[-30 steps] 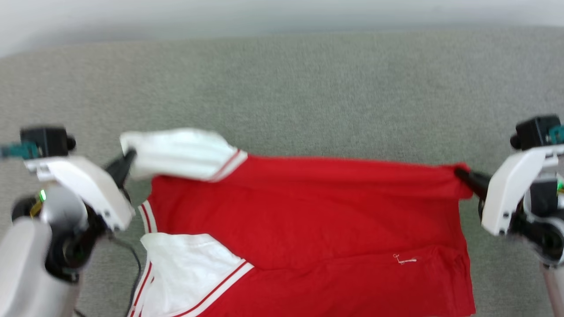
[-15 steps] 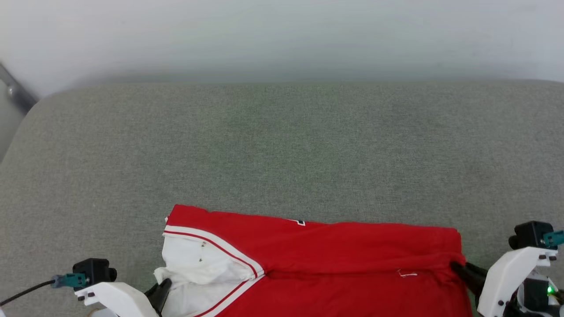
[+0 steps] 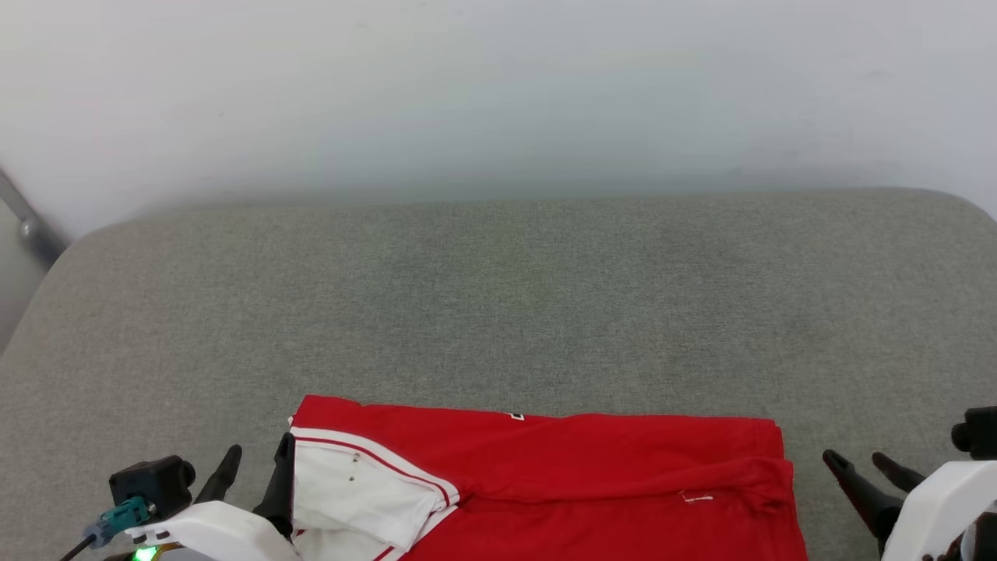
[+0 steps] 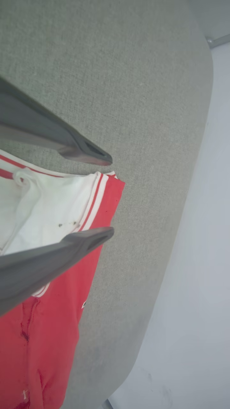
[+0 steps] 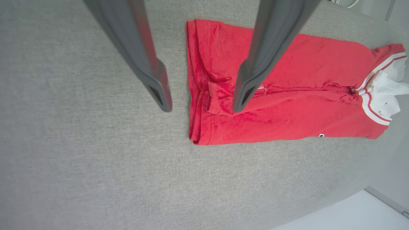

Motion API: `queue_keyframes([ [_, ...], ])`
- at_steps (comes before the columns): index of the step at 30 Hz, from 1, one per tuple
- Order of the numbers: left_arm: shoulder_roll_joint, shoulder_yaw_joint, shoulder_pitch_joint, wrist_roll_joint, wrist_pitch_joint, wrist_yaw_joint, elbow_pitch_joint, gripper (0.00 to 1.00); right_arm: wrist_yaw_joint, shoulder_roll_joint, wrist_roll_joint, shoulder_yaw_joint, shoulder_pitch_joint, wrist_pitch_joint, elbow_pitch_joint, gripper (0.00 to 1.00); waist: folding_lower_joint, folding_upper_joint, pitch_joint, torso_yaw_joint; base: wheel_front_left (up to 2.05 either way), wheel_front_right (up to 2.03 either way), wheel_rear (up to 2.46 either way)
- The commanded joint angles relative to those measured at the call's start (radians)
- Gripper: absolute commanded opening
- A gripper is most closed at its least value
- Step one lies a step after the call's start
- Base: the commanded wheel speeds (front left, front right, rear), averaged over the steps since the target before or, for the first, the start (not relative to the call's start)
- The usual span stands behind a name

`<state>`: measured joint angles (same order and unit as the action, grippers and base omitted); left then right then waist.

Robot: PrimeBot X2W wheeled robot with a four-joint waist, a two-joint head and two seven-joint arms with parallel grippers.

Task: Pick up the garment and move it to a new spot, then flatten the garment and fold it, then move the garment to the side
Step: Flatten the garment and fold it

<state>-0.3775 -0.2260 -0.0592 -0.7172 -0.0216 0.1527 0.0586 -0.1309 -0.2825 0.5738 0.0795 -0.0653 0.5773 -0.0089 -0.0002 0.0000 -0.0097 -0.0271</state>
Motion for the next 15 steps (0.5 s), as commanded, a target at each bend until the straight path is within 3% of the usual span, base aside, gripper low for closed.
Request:
queue_keyframes([
  [1,0.004,-0.002,0.003,0.014,0.017,0.007,-0.011,1.0,0.0,0.007,-0.01,0.011,-0.013,0.007,-0.014,1.0,0.0002,0.0,-0.007,-0.006,0.0,0.0,0.0],
  [8,0.025,-0.026,0.041,0.124,0.174,0.024,-0.068,1.0,0.0,0.037,-0.074,0.117,0.012,0.084,-0.077,1.0,0.0002,0.0,-0.021,0.005,0.0,0.0,0.0],
  [15,0.048,-0.062,0.065,0.186,0.239,0.026,-0.09,1.0,0.0,0.045,-0.093,0.159,0.028,0.192,-0.052,1.0,0.0002,0.0,-0.005,0.056,0.0,0.0,0.0],
])
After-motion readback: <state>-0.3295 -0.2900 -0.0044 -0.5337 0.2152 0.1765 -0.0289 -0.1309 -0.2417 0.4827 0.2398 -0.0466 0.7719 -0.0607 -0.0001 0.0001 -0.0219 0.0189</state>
